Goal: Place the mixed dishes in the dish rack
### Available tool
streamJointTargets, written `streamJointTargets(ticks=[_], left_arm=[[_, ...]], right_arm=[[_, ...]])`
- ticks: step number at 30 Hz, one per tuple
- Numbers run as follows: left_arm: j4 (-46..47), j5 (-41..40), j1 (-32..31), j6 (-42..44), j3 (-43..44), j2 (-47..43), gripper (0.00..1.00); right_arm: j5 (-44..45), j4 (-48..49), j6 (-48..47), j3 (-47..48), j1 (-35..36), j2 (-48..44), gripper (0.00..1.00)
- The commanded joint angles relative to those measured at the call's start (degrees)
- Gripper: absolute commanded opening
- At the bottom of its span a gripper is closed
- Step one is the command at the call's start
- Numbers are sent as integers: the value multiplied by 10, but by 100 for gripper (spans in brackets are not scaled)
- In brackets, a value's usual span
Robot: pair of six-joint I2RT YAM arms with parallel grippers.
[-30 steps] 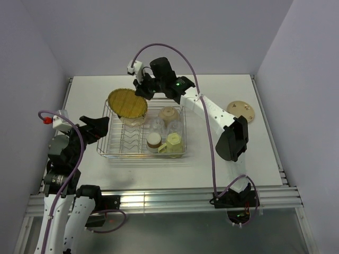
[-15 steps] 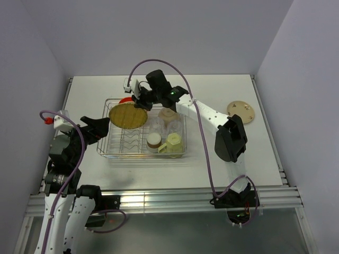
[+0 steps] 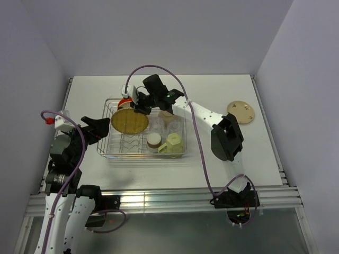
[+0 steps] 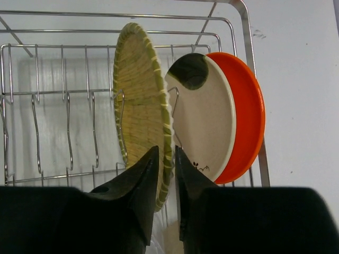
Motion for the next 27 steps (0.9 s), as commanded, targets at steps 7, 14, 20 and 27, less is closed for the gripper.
streamJointTargets(ticks=[7, 14, 20, 27], left_arm=[[38, 16, -1, 4, 0, 10, 99], [59, 52, -1, 1, -10, 10, 99], [99, 92, -1, -16, -39, 18, 99], [135, 133, 0, -35, -55, 48, 99]], right_arm=[[13, 28, 50, 26, 4, -19, 47], [27, -12, 146, 58, -49, -98, 57], [-10, -5, 289, -107, -173, -230, 58], [42, 88, 477, -393, -404, -372, 57]])
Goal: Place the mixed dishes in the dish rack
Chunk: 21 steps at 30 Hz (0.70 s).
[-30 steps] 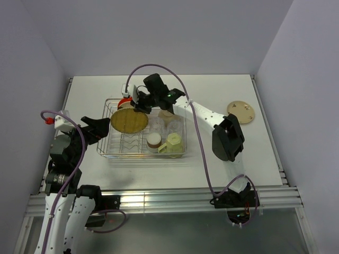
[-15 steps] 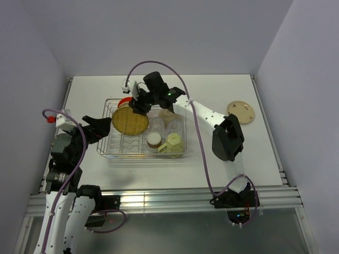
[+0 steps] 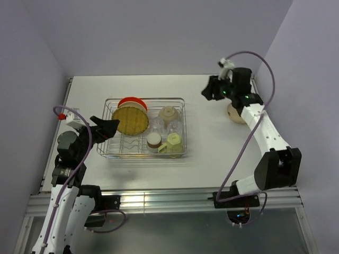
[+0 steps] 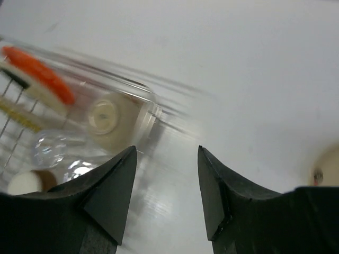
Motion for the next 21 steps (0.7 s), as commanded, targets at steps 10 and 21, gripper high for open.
streamJointTargets(ticks=[10, 21], left_arm=[[95, 97, 0, -54, -3, 58, 99], [65, 90, 0, -82, -12, 25, 99]], right_arm=[[218, 177, 324, -354, -234, -124, 53], [169, 220, 422, -341, -370, 38, 50]])
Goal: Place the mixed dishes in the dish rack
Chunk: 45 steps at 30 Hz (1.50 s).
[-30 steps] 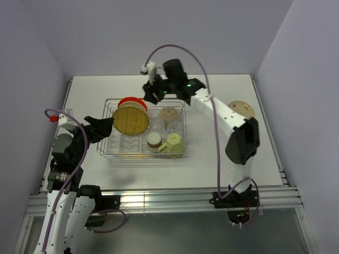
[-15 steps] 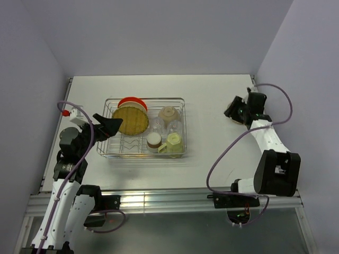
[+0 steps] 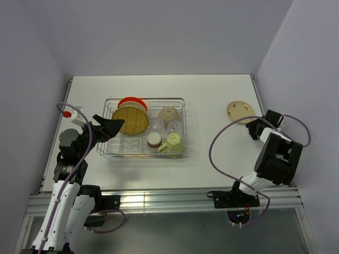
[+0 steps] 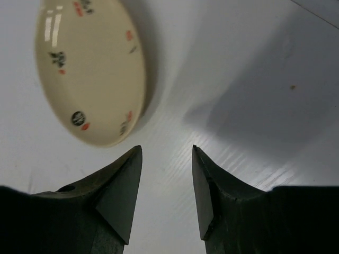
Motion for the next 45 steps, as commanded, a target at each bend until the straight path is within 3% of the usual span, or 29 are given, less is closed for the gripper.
streamJointTargets(ticks=[1, 12, 20, 27, 31, 45], left_arm=[[14, 3, 0, -18, -1, -7, 99], [0, -10, 0, -25, 10, 7, 99], [-1, -12, 0, -21, 11, 24, 99], [4, -11, 0, -14, 21, 44, 99], [3, -14, 0, -13, 20, 42, 99], [-2, -14, 0, -10, 12, 22, 99]], right_arm=[[1, 41, 40, 28, -8, 49, 50], [-41, 127, 156, 58, -8, 149, 44], [-40, 76, 179, 117, -3, 192, 42], [-65, 61, 190, 153, -1, 220, 9], [-89, 68, 184, 146, 6, 219, 0], [-242, 108, 115, 145, 46, 173, 0]])
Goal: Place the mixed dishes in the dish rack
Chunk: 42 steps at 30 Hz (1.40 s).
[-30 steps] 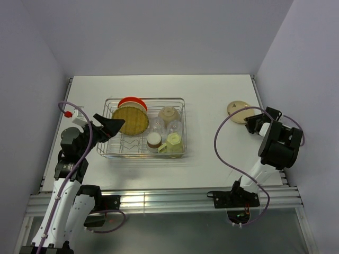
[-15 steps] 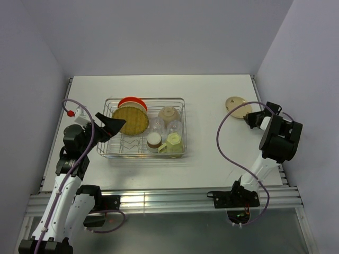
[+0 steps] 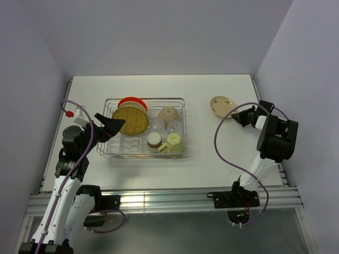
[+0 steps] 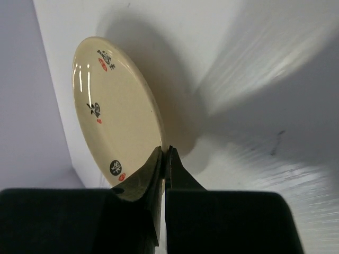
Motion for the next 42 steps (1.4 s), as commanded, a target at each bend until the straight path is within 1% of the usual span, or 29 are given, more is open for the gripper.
streamJointTargets(ticks=[1, 2, 3, 5, 6, 10, 11, 13, 14, 16, 17, 19, 20, 22, 24, 25, 26, 27, 28, 29, 30, 31, 33, 34, 35, 37, 38, 41, 42], left_arm=[[17, -4, 0, 7, 11, -11, 99], [16, -4, 0, 7, 10, -15, 99], [16, -5, 0, 8, 10, -16, 99], [16, -4, 0, 9, 8, -19, 99], [17, -3, 0, 9, 5, -21, 99], [22, 2, 0, 12, 1, -24, 99], [22, 2, 0, 14, 1, -23, 99], [18, 3, 0, 21, 3, -24, 99], [15, 2, 0, 25, 7, -24, 99], [7, 2, 0, 34, 11, -24, 99], [3, 1, 0, 38, 18, -24, 99], [-3, 0, 0, 48, 27, -27, 99], [-12, -4, 0, 56, 37, -28, 99], [-24, -11, 0, 66, 50, -35, 99], [-40, -21, 0, 79, 68, -43, 99], [-45, -25, 0, 83, 73, -50, 99], [-50, -27, 0, 87, 84, -54, 99], [-59, -30, 0, 94, 89, -59, 99], [-63, -37, 0, 97, 93, -69, 99], [-67, -40, 0, 99, 99, -74, 99], [-73, -42, 0, 103, 101, -80, 99], [-76, -46, 0, 106, 102, -91, 99], [-77, -42, 0, 111, 100, -103, 99], [-72, -36, 0, 113, 97, -119, 99], [-70, -34, 0, 114, 91, -126, 99], [-68, -34, 0, 114, 86, -149, 99], [-70, -33, 0, 118, 82, -155, 99], [-81, -40, 0, 124, 81, -178, 99], [-87, -43, 0, 129, 82, -183, 99]], right_arm=[[-78, 33, -32, 31, 4, -37, 0], [-90, 34, -36, 38, 5, -38, 0], [-124, 40, -43, 51, 6, -41, 0], [-147, 29, -52, 70, 9, -41, 0], [-174, 11, -69, 92, 14, -38, 0], [-219, -8, -124, 138, 33, -50, 0], [-224, -32, -161, 150, 50, -54, 0], [-233, -53, -197, 182, 71, -70, 0], [-233, -62, -233, 189, 93, -78, 0], [-230, -72, -275, 211, 121, -105, 0], [-225, -92, -307, 219, 149, -120, 0], [-223, -103, -337, 243, 179, -133, 0], [-209, -130, -372, 254, 195, -140, 0], [-194, -155, -404, 293, 247, -144, 0], [-168, -194, -456, 334, 280, -148, 0], [-158, -208, -476, 349, 313, -148, 0], [-148, -233, -513, 362, 331, -147, 0], [-129, -245, -526, 390, 349, -146, 0], [-118, -257, -554, 404, 385, -144, 0], [-104, -278, -590, 417, 406, -141, 0], [-91, -286, -607, 437, 425, -140, 0], [-63, -292, -623, 445, 464, -139, 0], [-35, -304, -665, 462, 504, -133, 0], [-6, -309, -680, 466, 524, -130, 0], [8, -313, -706, 469, 565, -125, 0], [37, -315, -731, 474, 604, -118, 0], [66, -313, -753, 476, 640, -109, 0], [101, -303, -786, 485, 682, -85, 0], [125, -299, -795, 491, 704, -79, 0]])
